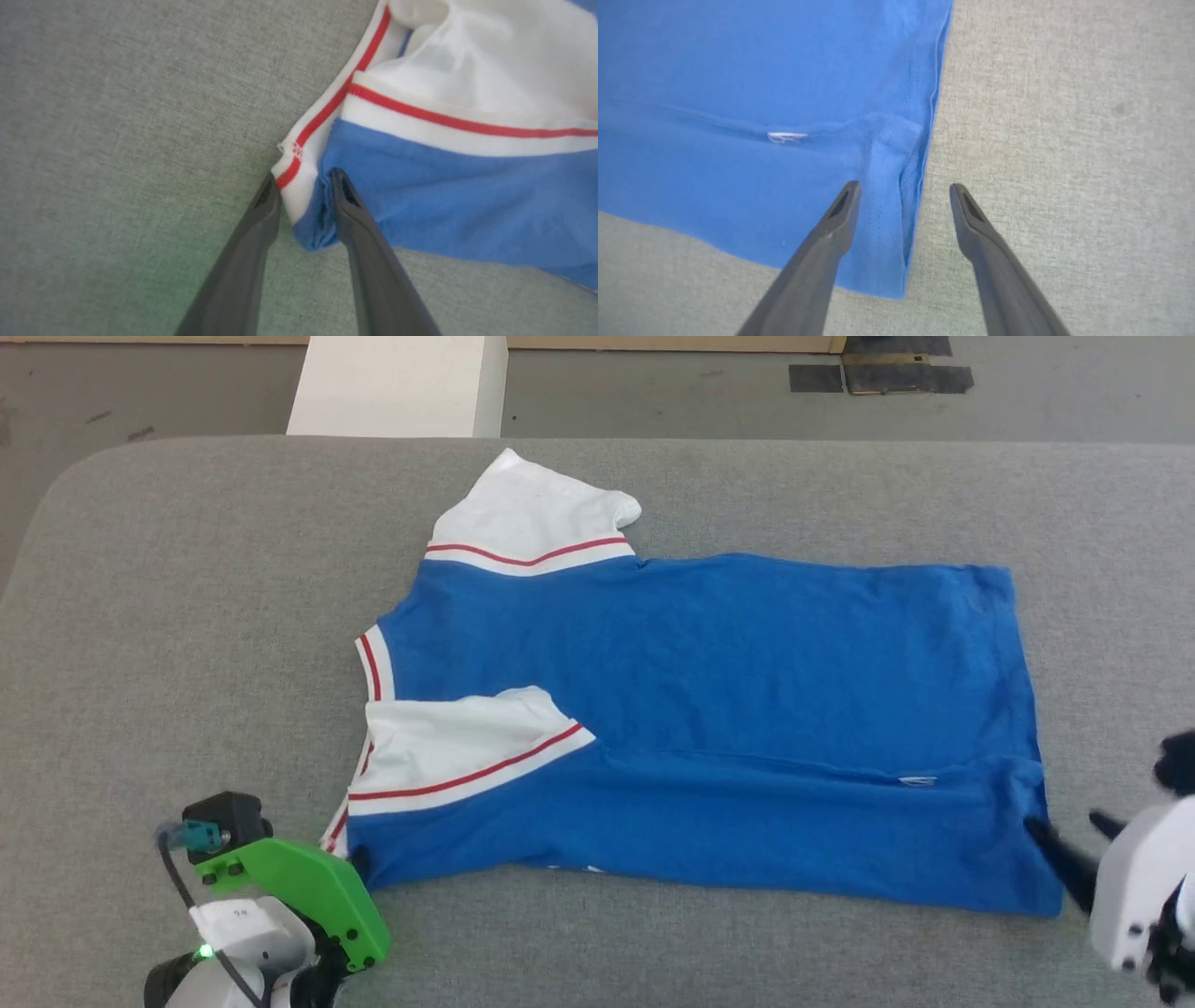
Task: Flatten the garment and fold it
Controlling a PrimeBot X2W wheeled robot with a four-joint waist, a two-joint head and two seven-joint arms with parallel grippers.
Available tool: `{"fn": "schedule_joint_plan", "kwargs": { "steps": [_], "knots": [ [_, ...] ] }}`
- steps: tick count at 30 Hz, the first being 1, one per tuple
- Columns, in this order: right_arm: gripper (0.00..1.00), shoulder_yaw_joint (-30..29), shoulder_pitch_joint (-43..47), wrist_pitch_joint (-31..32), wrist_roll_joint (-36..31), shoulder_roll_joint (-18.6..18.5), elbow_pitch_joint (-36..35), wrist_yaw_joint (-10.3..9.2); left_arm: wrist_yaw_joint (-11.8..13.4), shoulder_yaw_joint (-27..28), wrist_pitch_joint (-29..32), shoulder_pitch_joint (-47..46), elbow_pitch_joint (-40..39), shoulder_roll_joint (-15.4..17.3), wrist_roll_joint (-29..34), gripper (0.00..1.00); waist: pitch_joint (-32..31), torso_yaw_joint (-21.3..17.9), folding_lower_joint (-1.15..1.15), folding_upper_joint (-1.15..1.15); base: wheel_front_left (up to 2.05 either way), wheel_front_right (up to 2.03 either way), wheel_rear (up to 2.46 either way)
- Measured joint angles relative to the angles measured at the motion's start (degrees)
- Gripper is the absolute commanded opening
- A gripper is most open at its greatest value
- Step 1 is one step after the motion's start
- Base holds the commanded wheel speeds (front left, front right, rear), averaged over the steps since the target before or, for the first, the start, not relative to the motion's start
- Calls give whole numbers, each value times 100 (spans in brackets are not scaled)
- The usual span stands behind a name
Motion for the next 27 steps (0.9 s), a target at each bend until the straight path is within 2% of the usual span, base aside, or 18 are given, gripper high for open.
{"fn": "schedule_joint_plan", "kwargs": {
  "steps": [4, 7, 10, 15, 16, 17, 22, 27],
  "knots": [
    [100, 67, 281, 308, -592, 165, -11, 0, -92, 219, -433, 94, -118, -169, -103, 0, -34, -10, 0, 0, 0, 0, 0],
    [100, 59, 282, 348, -1060, 365, 73, 0, -100, 319, -602, 220, -371, -167, -118, 0, -53, 19, 0, 0, 0, 0, 0],
    [100, 121, 263, 360, -1291, 530, 253, -1, -86, 309, -616, 316, -592, -140, -83, 0, -55, 83, 0, 0, 0, 0, 0],
    [100, 192, 163, 499, -1425, 490, 437, -1, -67, 241, -602, 341, -731, -133, -69, 0, -34, 198, 0, 0, 0, 0, 0],
    [32, 200, 142, 543, -1414, 478, 463, -1, -75, 242, -616, 346, -725, -133, -69, 0, -33, 208, 0, 0, 0, 0, 0],
    [0, 200, 122, 543, -1383, 461, 470, -1, -77, 245, -644, 354, -716, -133, -70, 0, -38, 211, 0, 0, 0, 0, 0],
    [0, 247, 87, 545, -978, 315, 401, 0, -85, 299, -694, 406, -700, -143, -81, 0, -116, 181, 0, 0, 0, 0, 0],
    [0, 32, 293, 723, -593, -21, 49, 3, -8, 476, -726, 642, -823, -54, -114, 0, -278, 135, 0, 0, 0, 0, 0]
  ]
}}
